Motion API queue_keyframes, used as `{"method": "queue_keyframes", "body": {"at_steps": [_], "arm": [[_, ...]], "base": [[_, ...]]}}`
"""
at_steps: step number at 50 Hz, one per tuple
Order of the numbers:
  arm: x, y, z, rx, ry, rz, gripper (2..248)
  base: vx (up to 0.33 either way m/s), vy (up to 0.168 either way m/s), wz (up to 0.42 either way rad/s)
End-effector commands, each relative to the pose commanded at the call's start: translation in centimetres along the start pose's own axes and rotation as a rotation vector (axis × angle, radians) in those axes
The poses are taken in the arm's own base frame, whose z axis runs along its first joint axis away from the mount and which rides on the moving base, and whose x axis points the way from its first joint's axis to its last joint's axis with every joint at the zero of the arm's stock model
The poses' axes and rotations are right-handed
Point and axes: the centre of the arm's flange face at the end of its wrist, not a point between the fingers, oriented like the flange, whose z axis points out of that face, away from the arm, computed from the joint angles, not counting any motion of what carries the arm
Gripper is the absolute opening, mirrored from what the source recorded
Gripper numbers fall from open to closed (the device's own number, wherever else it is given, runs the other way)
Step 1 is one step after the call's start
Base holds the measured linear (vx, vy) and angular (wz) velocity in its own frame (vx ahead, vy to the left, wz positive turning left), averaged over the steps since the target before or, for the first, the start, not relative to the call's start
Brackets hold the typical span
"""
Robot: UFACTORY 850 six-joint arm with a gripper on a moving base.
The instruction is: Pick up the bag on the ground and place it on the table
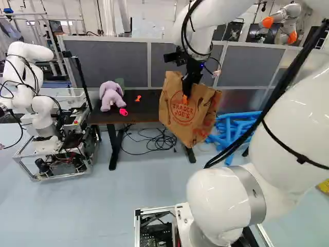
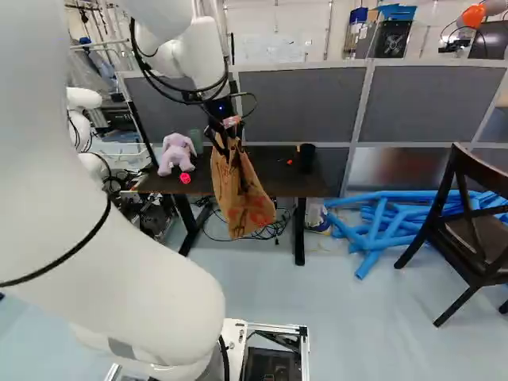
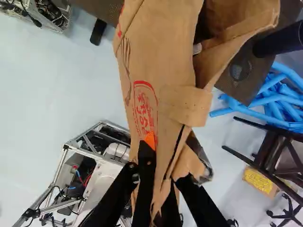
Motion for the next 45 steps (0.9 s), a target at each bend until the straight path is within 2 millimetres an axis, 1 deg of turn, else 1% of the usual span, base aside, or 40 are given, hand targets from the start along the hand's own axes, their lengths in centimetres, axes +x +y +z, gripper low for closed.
{"method": "queue_keyframes", "body": {"at_steps": [45], "arm": [[0.0, 0.0, 0.0, 0.0, 0.0, 0.0, 21]], "base": [[0.143, 0.002, -0.001]]}}
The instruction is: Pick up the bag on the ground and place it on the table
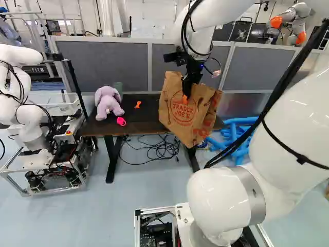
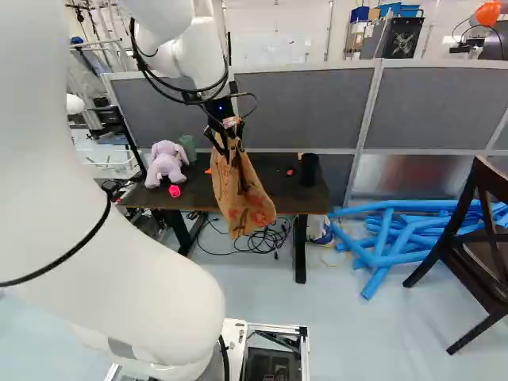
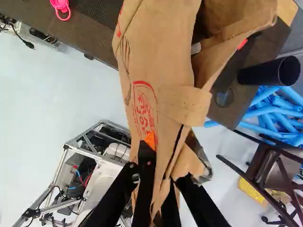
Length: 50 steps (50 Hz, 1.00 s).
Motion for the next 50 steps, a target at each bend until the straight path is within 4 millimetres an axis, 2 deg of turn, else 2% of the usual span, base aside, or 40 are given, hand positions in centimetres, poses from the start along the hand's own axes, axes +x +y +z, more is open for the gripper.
{"method": "queue_keyframes", "body": {"at_steps": [18, 50], "arm": [[0.0, 0.0, 0.0, 0.0, 0.0, 0.0, 21], [0.0, 0.0, 0.0, 0.0, 0.0, 0.0, 21]], "base": [[0.151, 0.004, 0.003], [0.149, 0.032, 0.145]]}}
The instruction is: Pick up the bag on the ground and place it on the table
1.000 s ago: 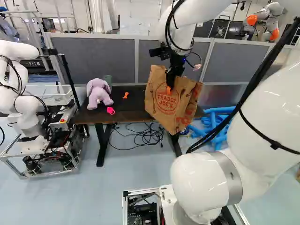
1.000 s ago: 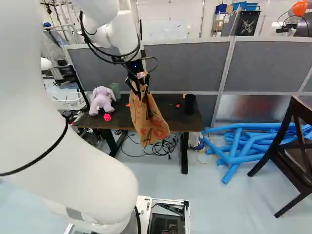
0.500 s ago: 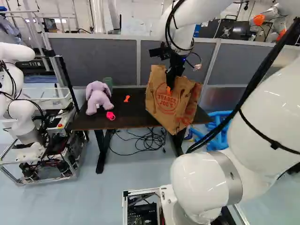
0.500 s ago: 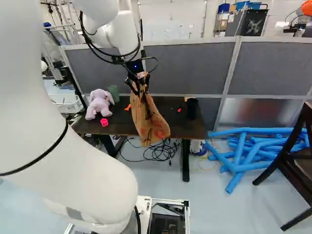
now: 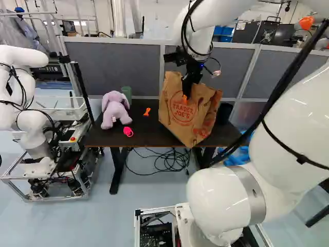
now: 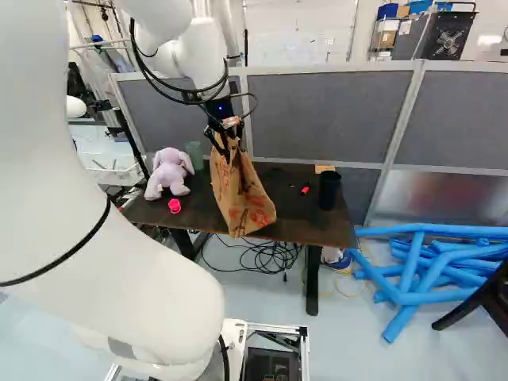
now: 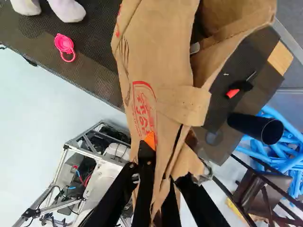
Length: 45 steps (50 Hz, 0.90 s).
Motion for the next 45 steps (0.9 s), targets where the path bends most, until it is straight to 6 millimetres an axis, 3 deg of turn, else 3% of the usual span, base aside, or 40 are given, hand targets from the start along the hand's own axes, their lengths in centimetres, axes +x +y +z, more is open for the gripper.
{"method": "queue_keyframes", "body": {"at_steps": [14, 45], "arm": [[0.0, 0.0, 0.0, 0.0, 0.0, 0.0, 21], [0.67, 0.34, 0.13, 0.001, -0.001, 0.0, 21]], "base": [[0.12, 0.011, 0.039], [-0.003, 0.0, 0.0]]}}
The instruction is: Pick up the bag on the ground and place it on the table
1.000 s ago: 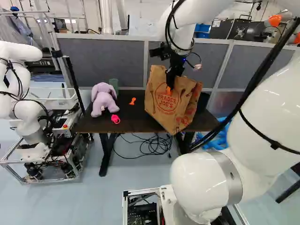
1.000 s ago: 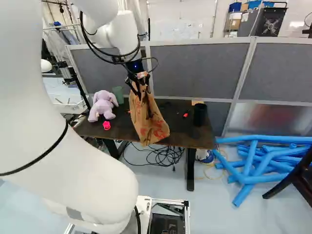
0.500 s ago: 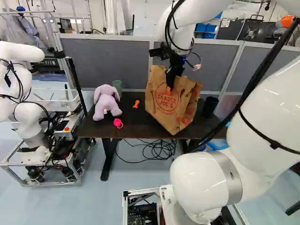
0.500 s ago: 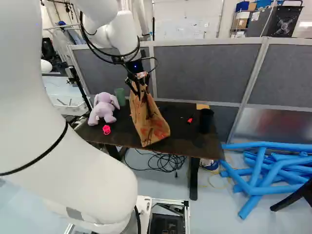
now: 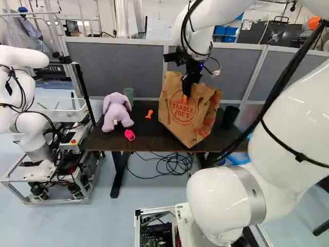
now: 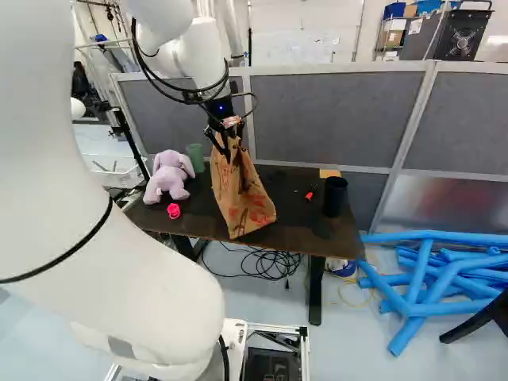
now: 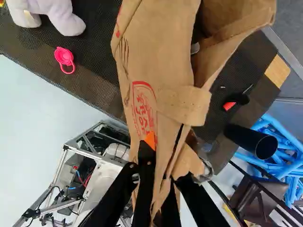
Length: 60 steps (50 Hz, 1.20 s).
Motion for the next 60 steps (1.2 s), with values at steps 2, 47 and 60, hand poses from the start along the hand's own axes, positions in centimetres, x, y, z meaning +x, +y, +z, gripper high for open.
{"method": "queue_keyframes", "body": {"at_steps": [2, 47, 60], "arm": [[0.2, 0.1, 0.0, 0.0, 0.0, 0.0, 21], [7.0, 4.0, 7.0, 0.032, -0.062, 0.006, 21], [8.2, 4.5, 9.3, 0.046, -0.089, 0.005, 21]], "base": [[0.0, 0.0, 0.0], [0.0, 0.0, 0.0], [0.0, 0.0, 0.0]]}}
